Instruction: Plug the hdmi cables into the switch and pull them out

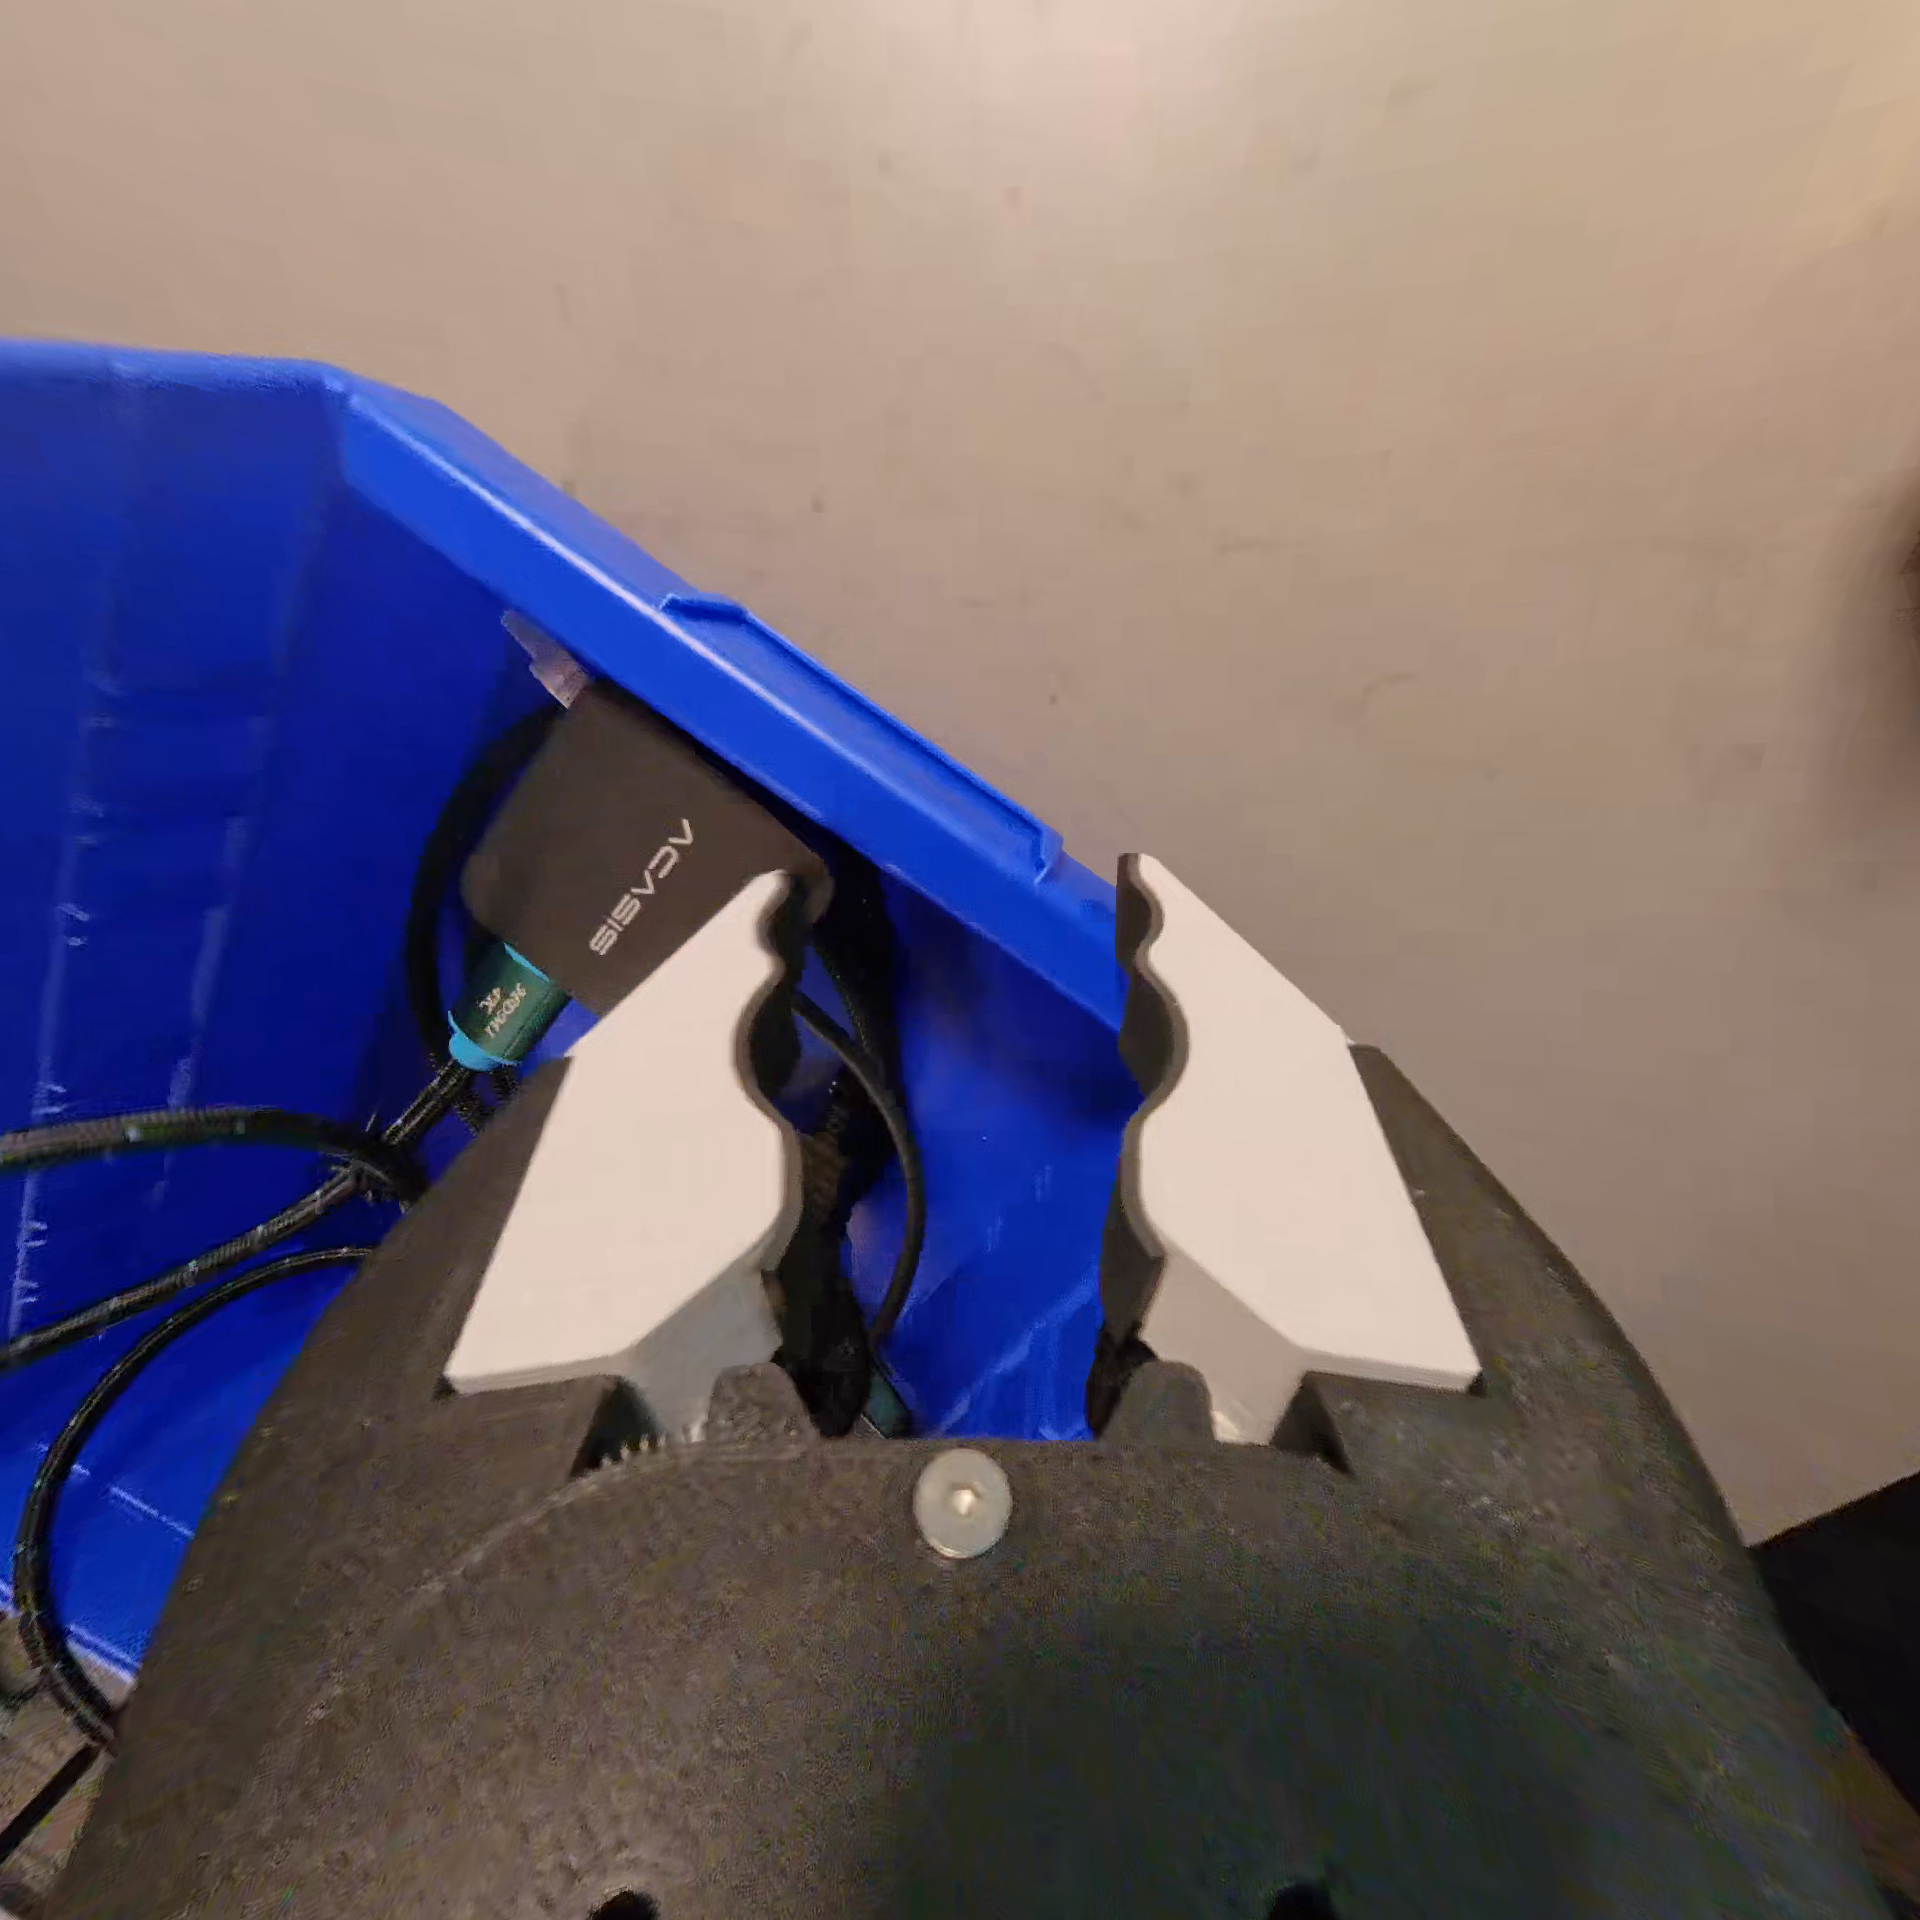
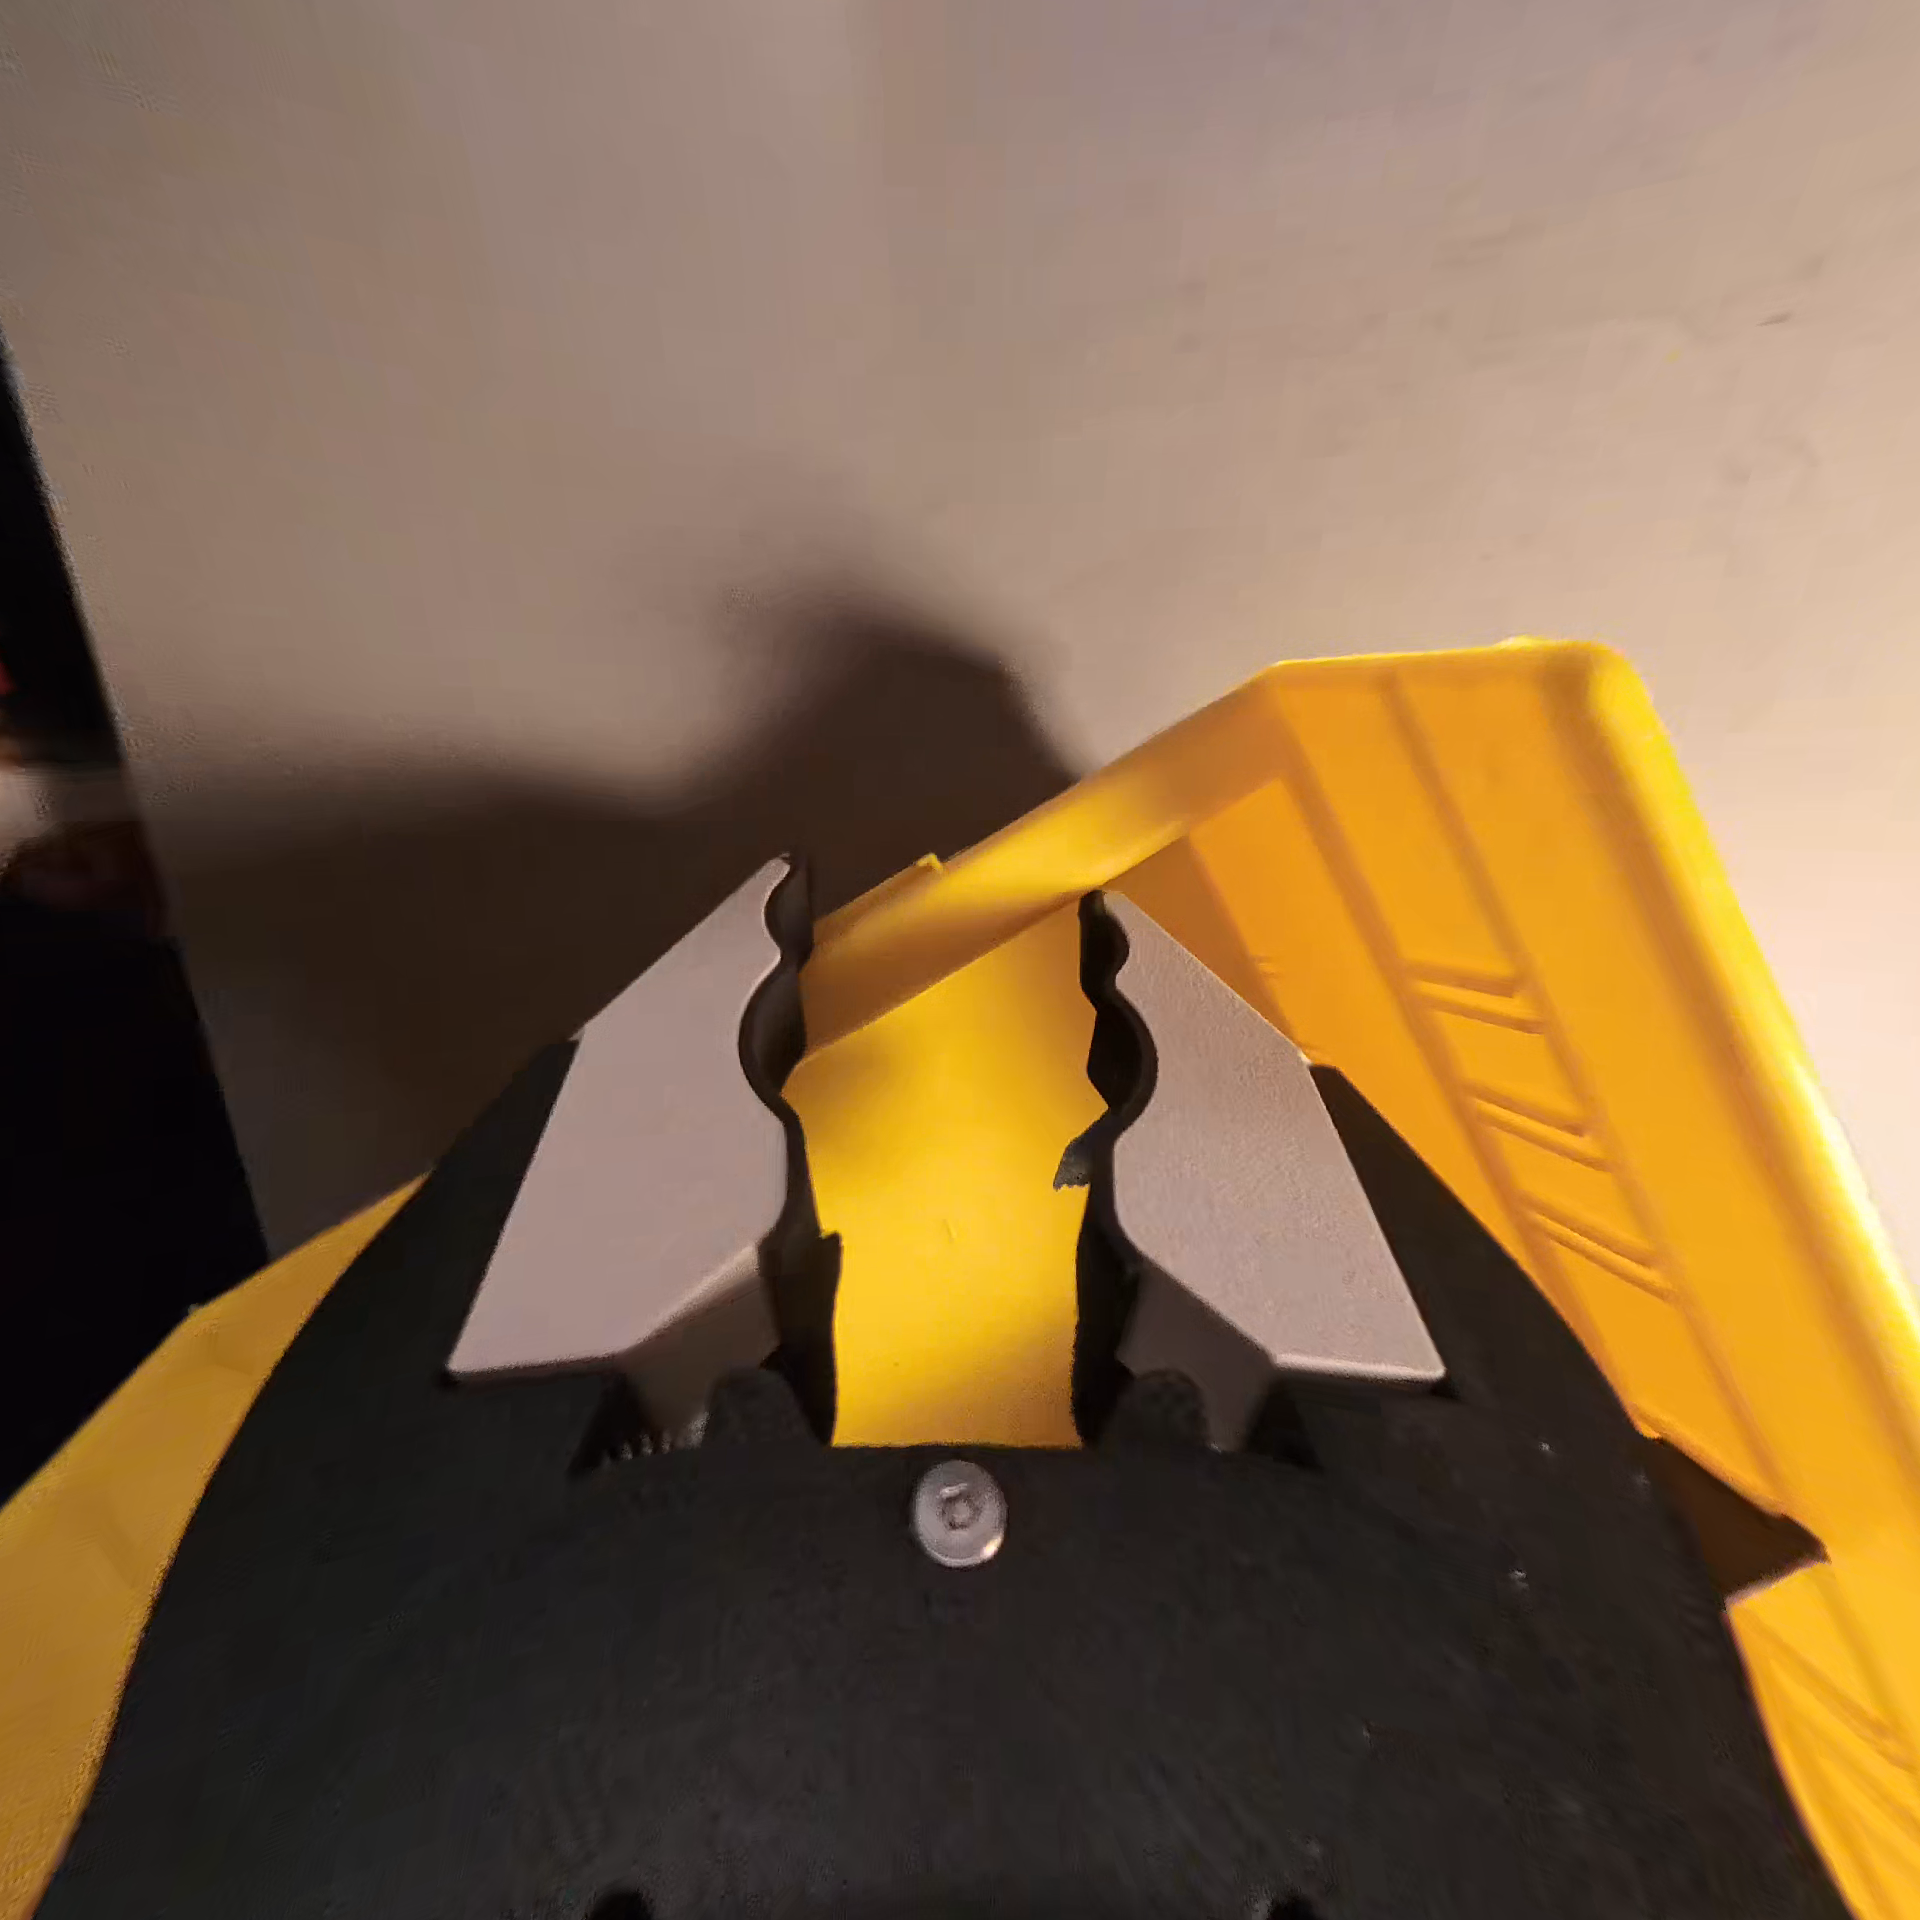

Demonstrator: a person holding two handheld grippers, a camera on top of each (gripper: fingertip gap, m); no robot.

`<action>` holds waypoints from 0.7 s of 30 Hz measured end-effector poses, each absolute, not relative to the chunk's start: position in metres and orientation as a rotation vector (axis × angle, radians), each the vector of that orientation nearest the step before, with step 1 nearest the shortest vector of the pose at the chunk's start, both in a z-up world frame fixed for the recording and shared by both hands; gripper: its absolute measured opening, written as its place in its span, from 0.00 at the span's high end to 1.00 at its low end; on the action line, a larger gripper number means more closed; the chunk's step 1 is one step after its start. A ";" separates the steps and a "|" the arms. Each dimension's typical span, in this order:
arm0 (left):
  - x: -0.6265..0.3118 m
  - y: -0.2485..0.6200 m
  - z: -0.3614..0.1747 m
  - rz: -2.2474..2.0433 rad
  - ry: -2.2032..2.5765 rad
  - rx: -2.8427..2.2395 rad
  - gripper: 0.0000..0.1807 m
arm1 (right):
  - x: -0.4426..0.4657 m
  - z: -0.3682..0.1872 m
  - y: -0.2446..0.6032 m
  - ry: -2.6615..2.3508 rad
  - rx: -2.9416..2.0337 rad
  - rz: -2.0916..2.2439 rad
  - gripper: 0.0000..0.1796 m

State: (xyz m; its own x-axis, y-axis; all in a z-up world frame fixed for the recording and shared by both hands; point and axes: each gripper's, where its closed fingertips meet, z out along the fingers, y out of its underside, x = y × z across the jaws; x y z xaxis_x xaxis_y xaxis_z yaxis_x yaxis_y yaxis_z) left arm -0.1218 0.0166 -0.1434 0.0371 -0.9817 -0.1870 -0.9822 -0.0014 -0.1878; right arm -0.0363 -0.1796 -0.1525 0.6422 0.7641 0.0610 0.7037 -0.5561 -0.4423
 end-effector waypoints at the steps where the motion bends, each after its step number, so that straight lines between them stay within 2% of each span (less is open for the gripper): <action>1: -0.123 0.012 -0.143 -0.045 2.033 -2.042 0.69 | -0.033 -0.153 -0.189 -1.208 -2.430 0.195 0.70; 4: -0.147 -0.007 -0.144 -0.105 2.180 -1.965 0.78 | -0.013 -0.154 -0.223 -1.365 -2.446 0.162 0.72; 9: -0.254 -0.029 -0.142 0.155 2.486 -1.849 0.81 | 0.053 -0.152 -0.293 -1.536 -2.563 -0.074 0.78; 11: -0.284 -0.021 -0.128 0.278 2.397 -1.870 0.77 | 0.078 -0.144 -0.304 -1.348 -2.635 -0.195 0.78; 12: -0.290 -0.017 -0.117 0.278 2.296 -1.903 0.75 | 0.085 -0.138 -0.303 -1.199 -2.636 -0.217 0.74; 14: -0.279 -0.016 -0.091 0.133 2.071 -1.892 0.66 | 0.087 -0.123 -0.296 -0.859 -2.564 -0.185 0.66; 16: -0.248 -0.011 -0.065 -0.087 1.718 -1.905 0.63 | 0.086 -0.112 -0.283 -0.507 -2.448 -0.141 0.59; 19: -0.212 0.006 -0.060 -0.319 1.224 -1.958 0.55 | 0.094 -0.101 -0.260 -0.068 -2.231 -0.168 0.47; 21: -0.191 0.013 -0.070 -0.424 1.016 -1.954 0.51 | 0.101 -0.099 -0.247 0.126 -2.113 -0.208 0.49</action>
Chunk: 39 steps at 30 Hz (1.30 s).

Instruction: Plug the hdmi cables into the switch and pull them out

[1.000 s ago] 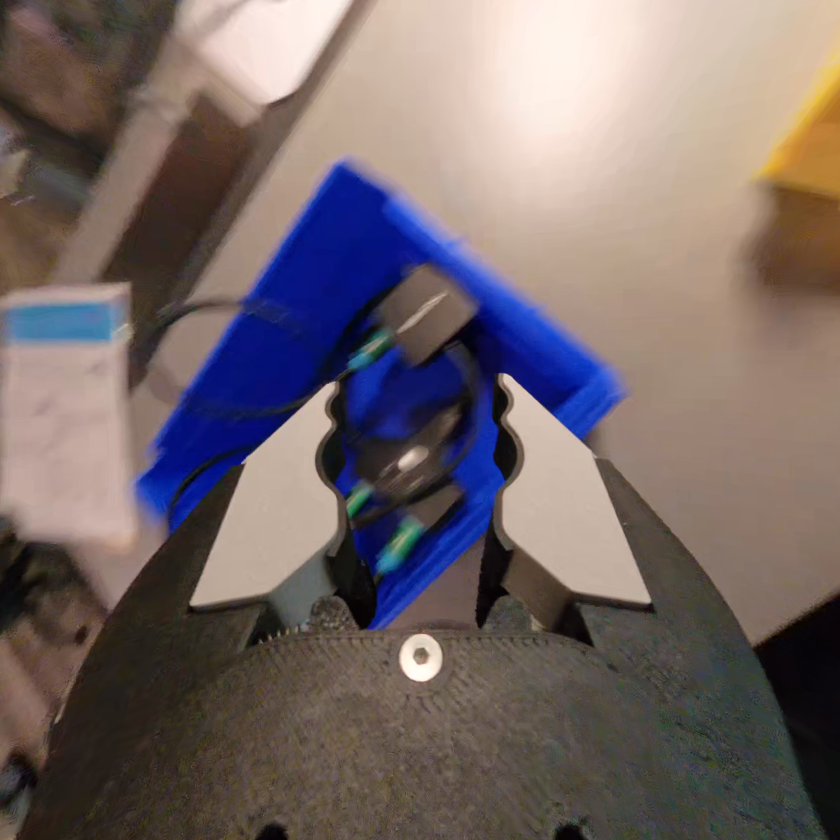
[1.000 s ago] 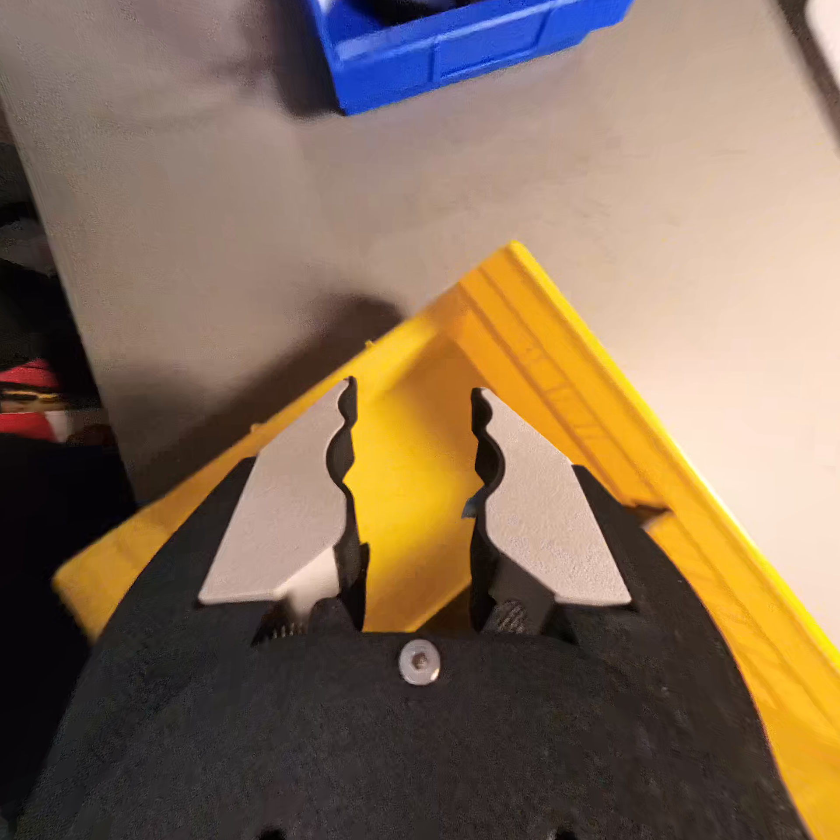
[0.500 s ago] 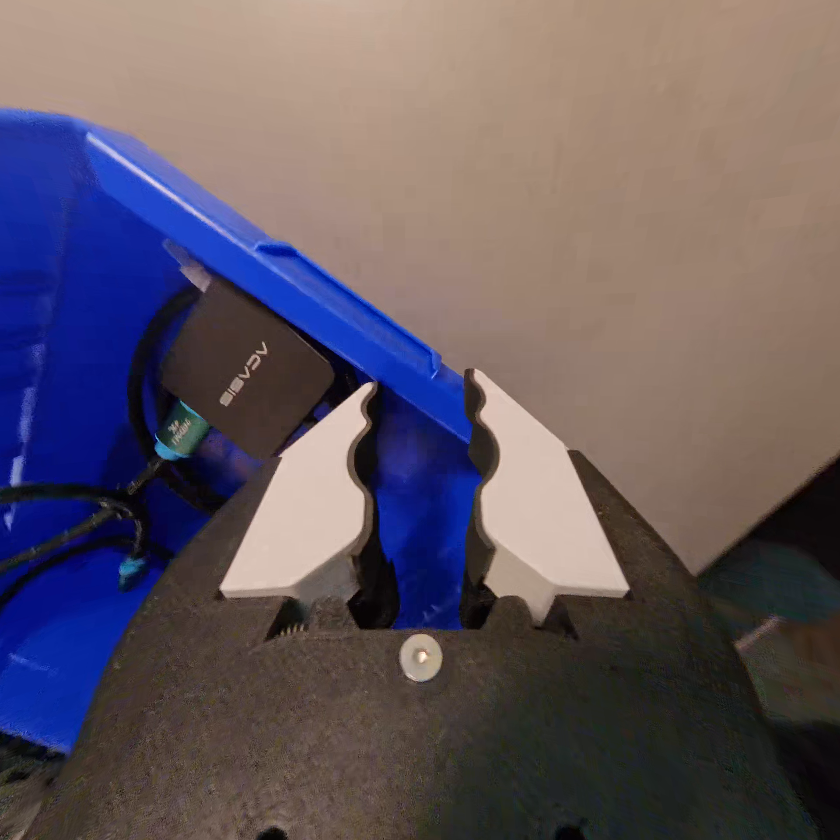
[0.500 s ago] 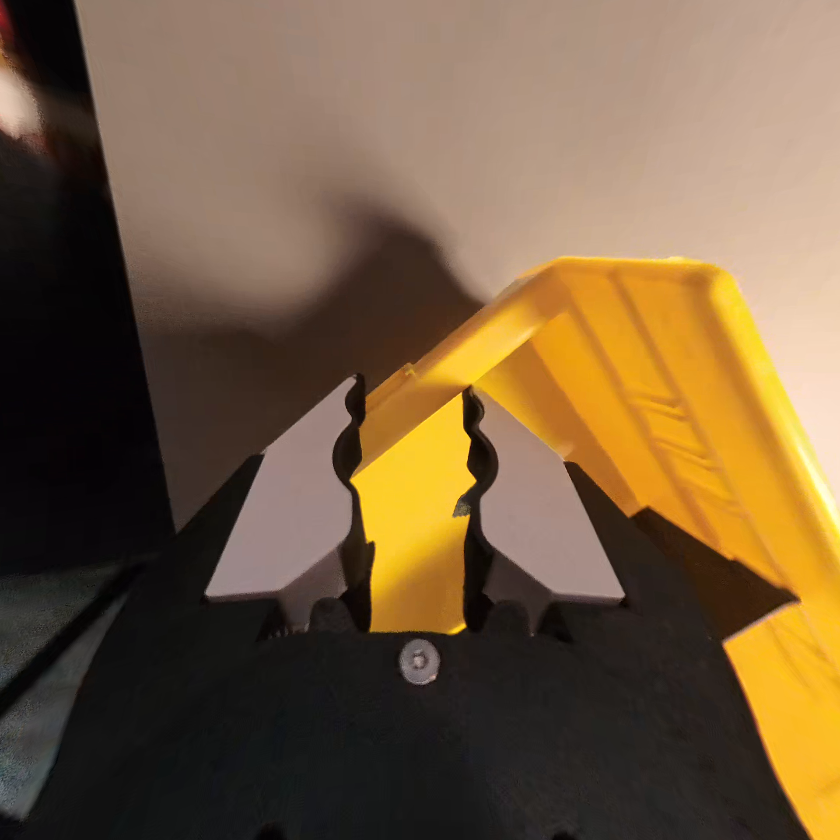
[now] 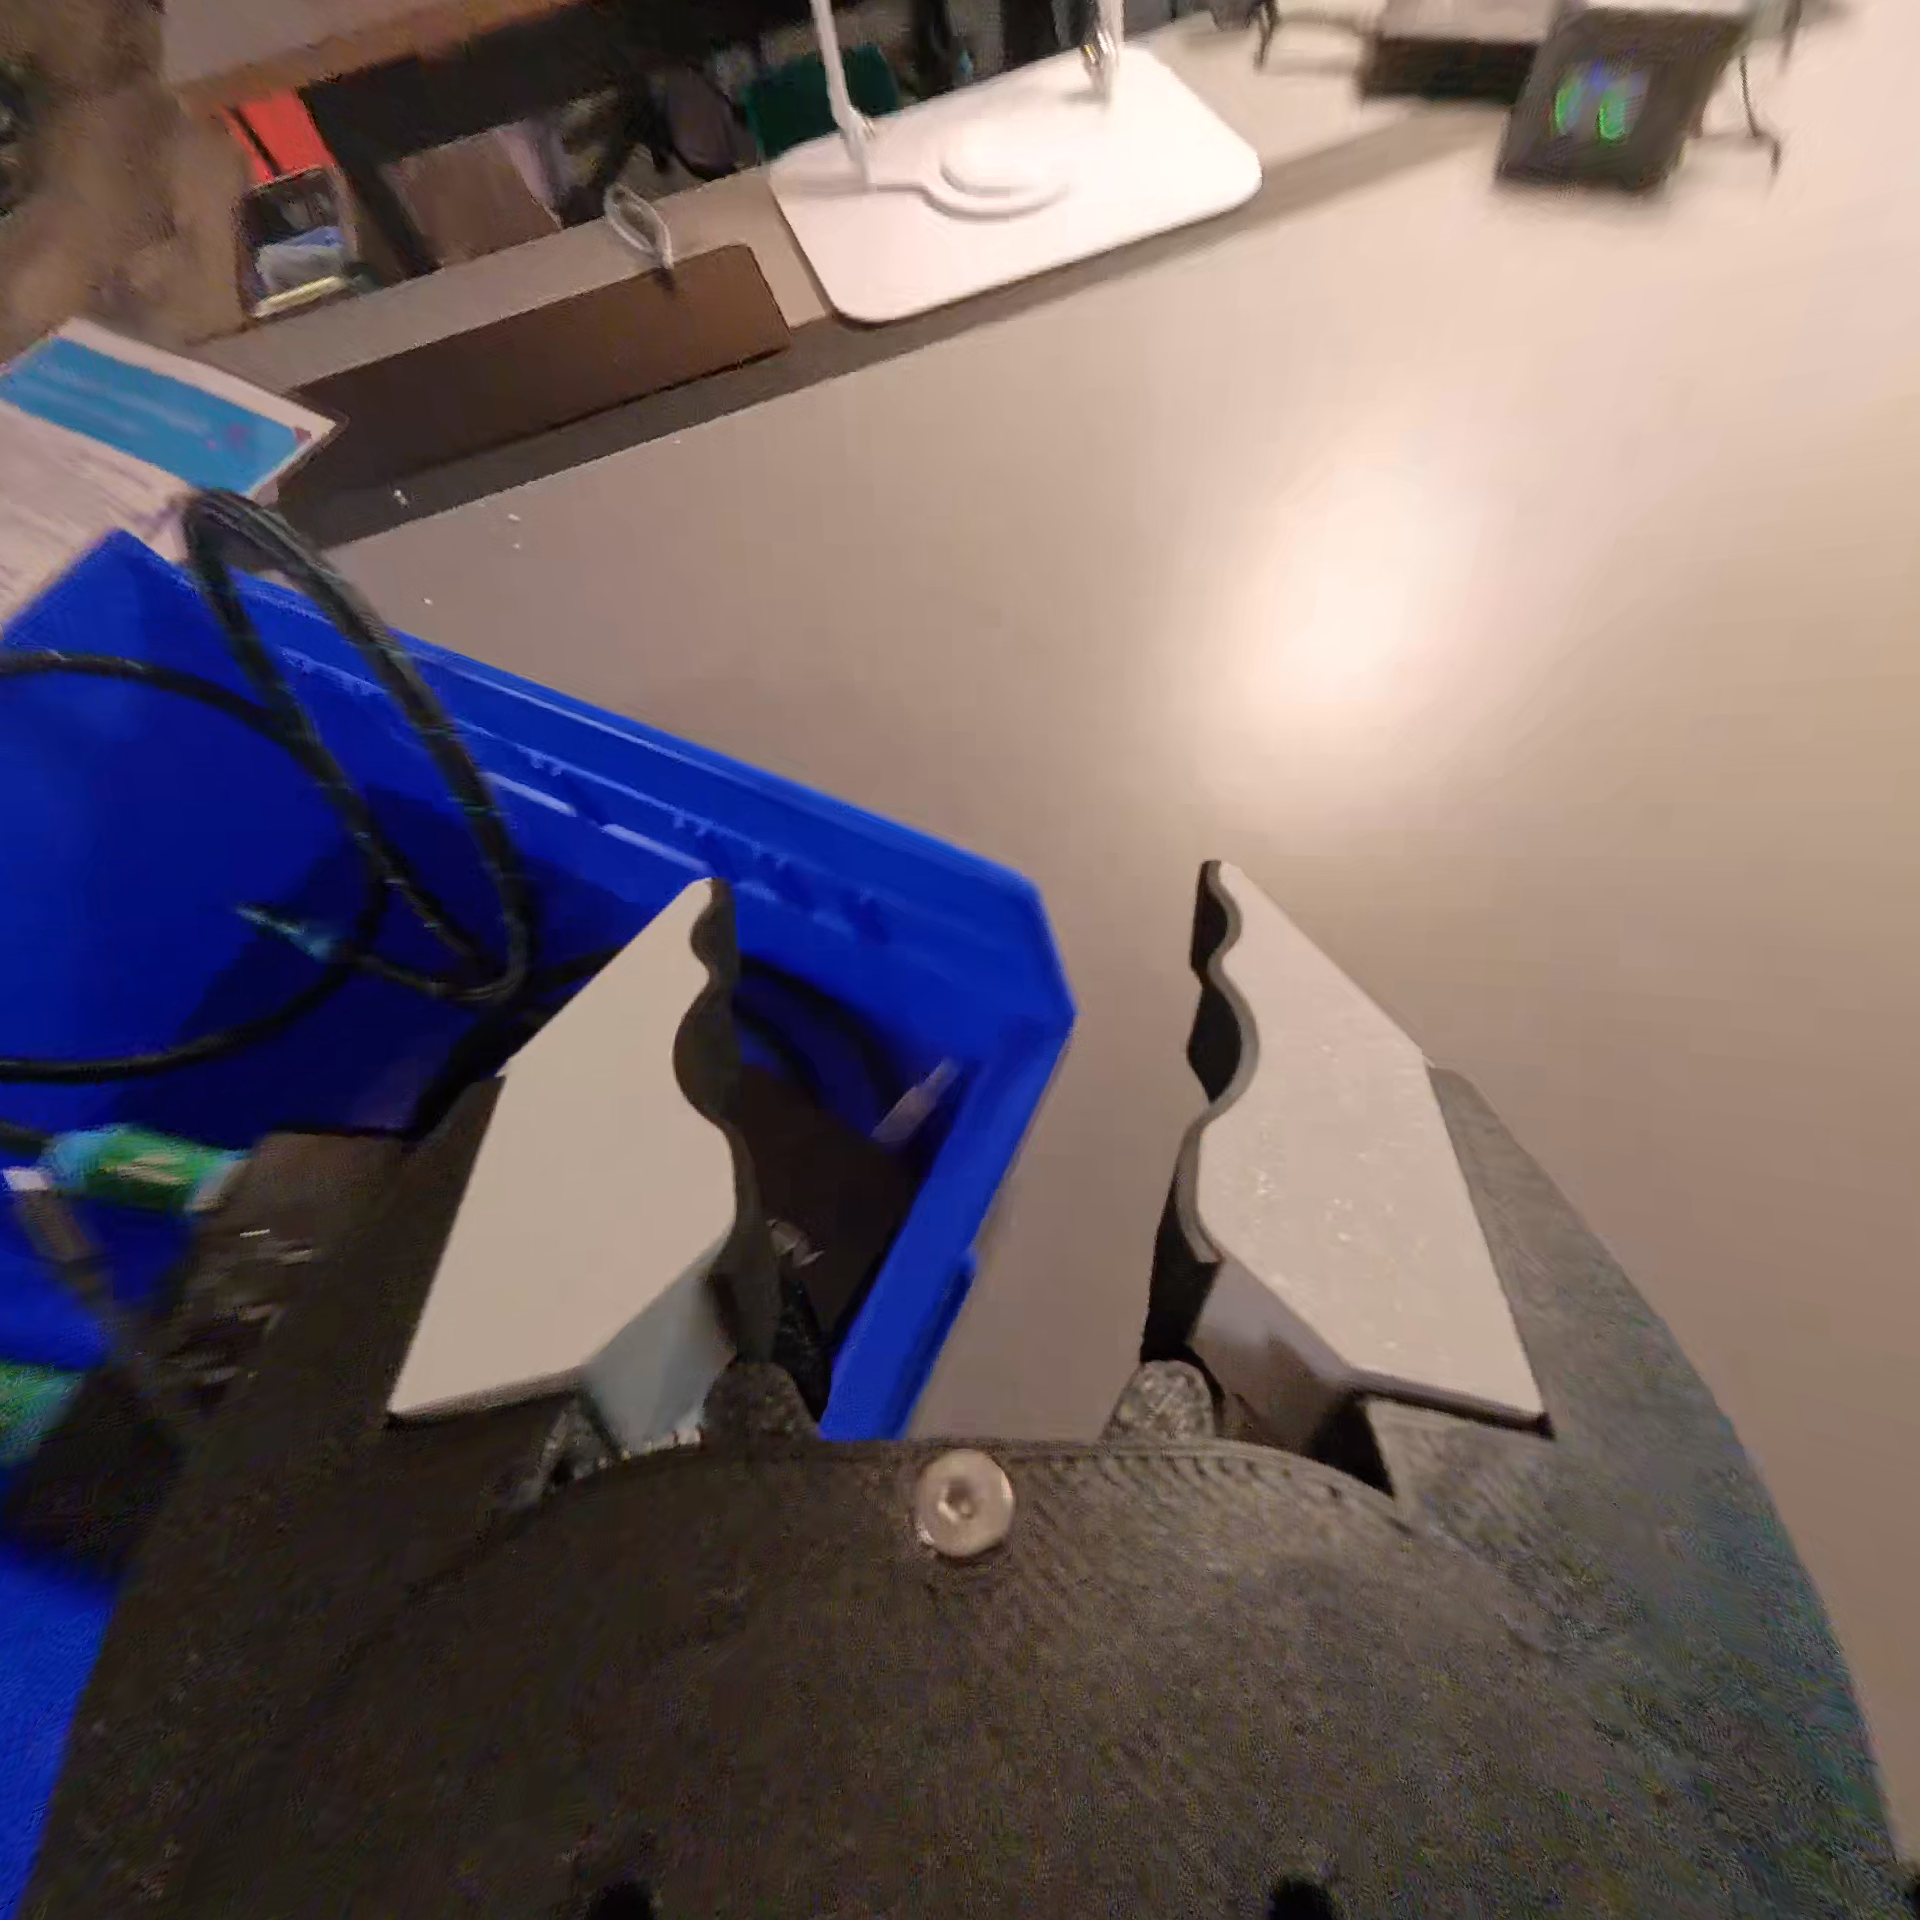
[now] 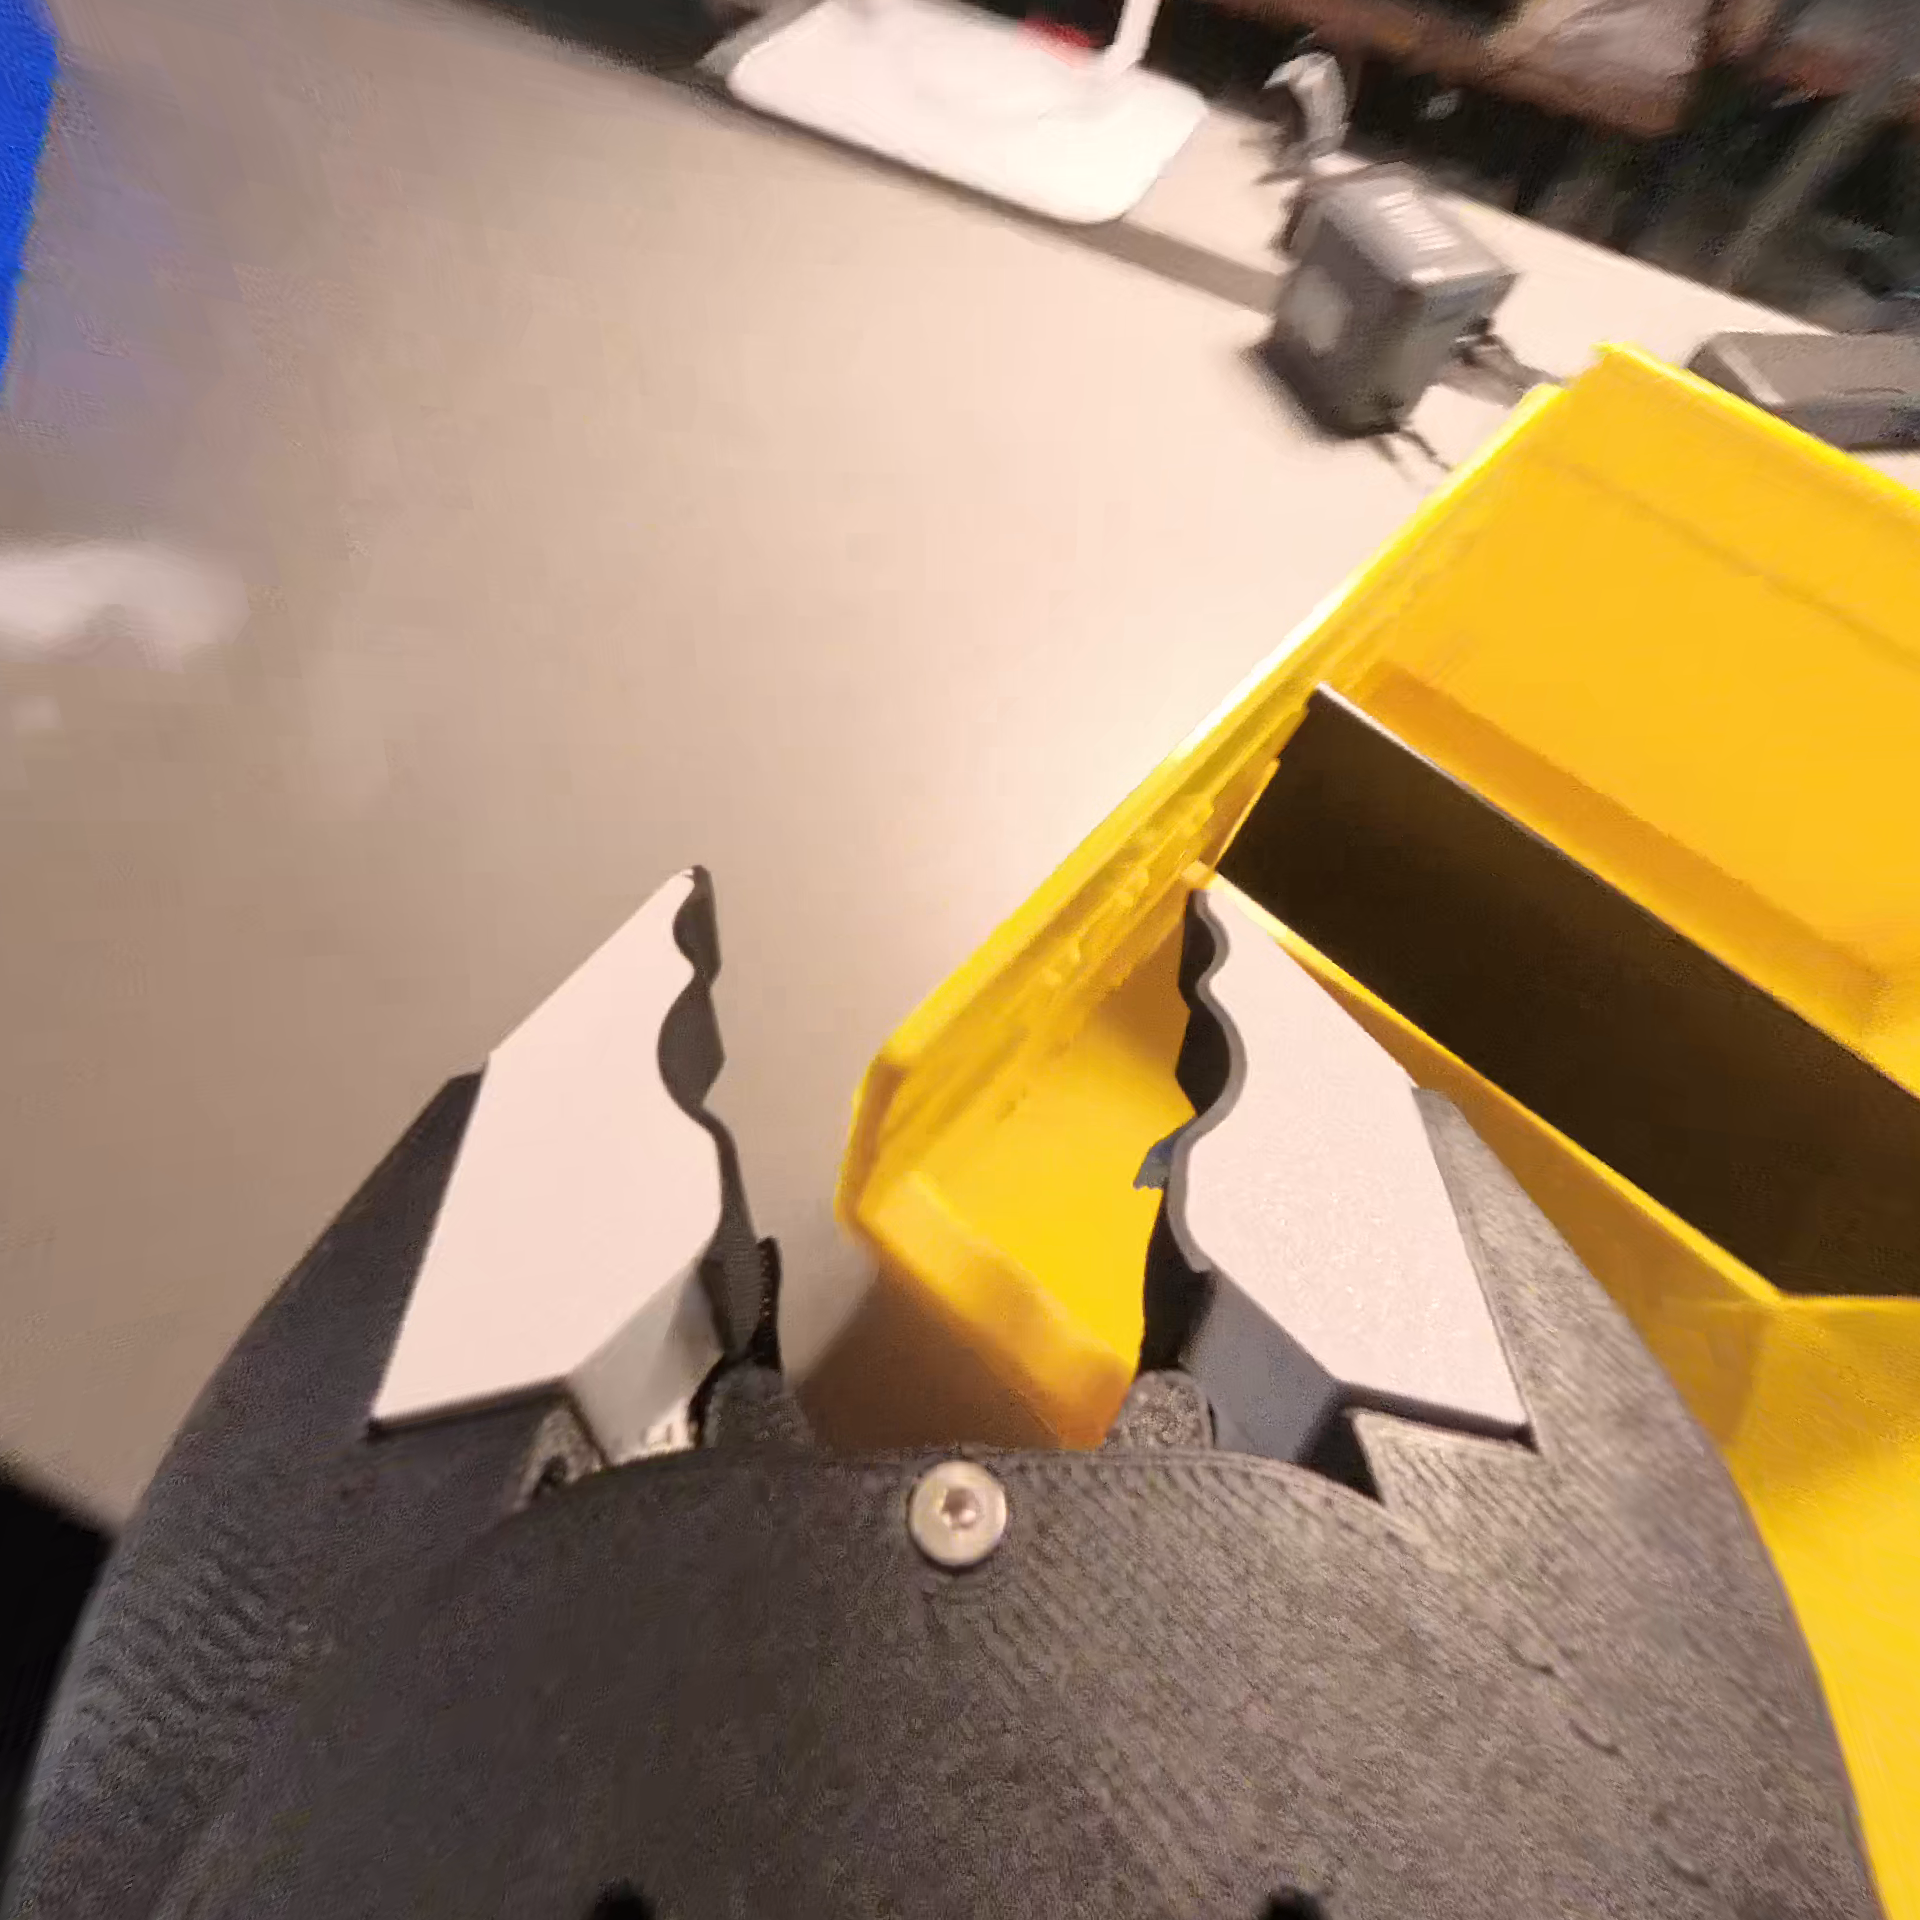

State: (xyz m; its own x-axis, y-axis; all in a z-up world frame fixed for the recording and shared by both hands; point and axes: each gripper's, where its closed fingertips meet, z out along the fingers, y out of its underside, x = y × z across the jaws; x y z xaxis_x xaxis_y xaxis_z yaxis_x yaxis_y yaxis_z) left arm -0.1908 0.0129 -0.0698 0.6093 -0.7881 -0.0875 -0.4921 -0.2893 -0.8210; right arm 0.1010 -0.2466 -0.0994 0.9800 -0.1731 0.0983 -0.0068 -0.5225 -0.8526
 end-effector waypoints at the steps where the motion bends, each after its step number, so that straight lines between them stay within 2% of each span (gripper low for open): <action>1: -0.182 0.017 -0.076 -0.432 0.945 -1.953 0.49 | 0.107 -0.103 -0.243 0.192 -2.093 -0.259 0.54; 3: -0.172 0.030 -0.089 -0.359 0.866 -1.943 0.51 | 0.121 -0.110 -0.241 0.237 -2.074 -0.412 0.67; 4: -0.170 0.035 -0.096 -0.309 0.865 -1.937 0.53 | 0.126 -0.110 -0.241 0.235 -2.063 -0.465 0.71; 5: -0.173 0.039 -0.102 -0.255 0.861 -1.935 0.58 | 0.130 -0.110 -0.243 0.244 -2.054 -0.504 0.76; 7: -0.184 0.042 -0.106 -0.204 0.857 -1.892 0.70 | 0.140 -0.109 -0.254 0.258 -2.043 -0.574 0.80; 12: -0.235 0.019 -0.103 -0.194 0.807 -1.840 0.83 | 0.163 -0.104 -0.296 0.317 -1.988 -0.669 0.98; 15: -0.269 0.015 -0.101 -0.090 0.745 -1.835 0.89 | 0.166 -0.104 -0.305 0.308 -1.981 -0.699 0.97; 18: -0.275 0.023 -0.101 -0.059 0.716 -1.804 0.83 | 0.169 -0.105 -0.299 0.284 -1.977 -0.734 0.96; 21: -0.281 0.027 -0.101 -0.098 0.672 -1.788 0.88 | 0.173 -0.105 -0.295 0.259 -1.983 -0.761 0.96; 23: -0.309 0.031 -0.098 0.005 0.606 -1.769 0.98 | 0.175 -0.105 -0.298 0.266 -1.982 -0.758 0.97; 39: -0.388 0.081 -0.099 -0.076 0.663 -1.774 0.98 | 0.225 -0.106 -0.310 0.228 -1.980 -0.742 0.97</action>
